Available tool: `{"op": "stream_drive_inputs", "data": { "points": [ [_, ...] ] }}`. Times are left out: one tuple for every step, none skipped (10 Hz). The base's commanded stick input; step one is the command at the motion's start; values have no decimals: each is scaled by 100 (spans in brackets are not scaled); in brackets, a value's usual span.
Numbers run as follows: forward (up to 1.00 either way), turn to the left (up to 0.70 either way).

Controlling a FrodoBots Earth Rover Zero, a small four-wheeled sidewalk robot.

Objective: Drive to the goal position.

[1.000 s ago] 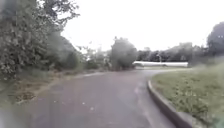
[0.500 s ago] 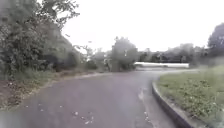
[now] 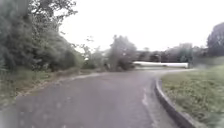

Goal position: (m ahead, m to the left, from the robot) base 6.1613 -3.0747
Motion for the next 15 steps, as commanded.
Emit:
{"op": "stream_drive_inputs", "data": {
  "points": [
    [70,-4],
    [70,-16],
    [70,-27],
    [70,-27],
    [70,-27],
    [70,-27],
    [70,-27],
    [70,-7],
    [70,-19],
    [70,-27],
    [70,-27],
    [70,-27],
    [70,-27],
    [70,-27],
    [70,-27]
  ]
}}
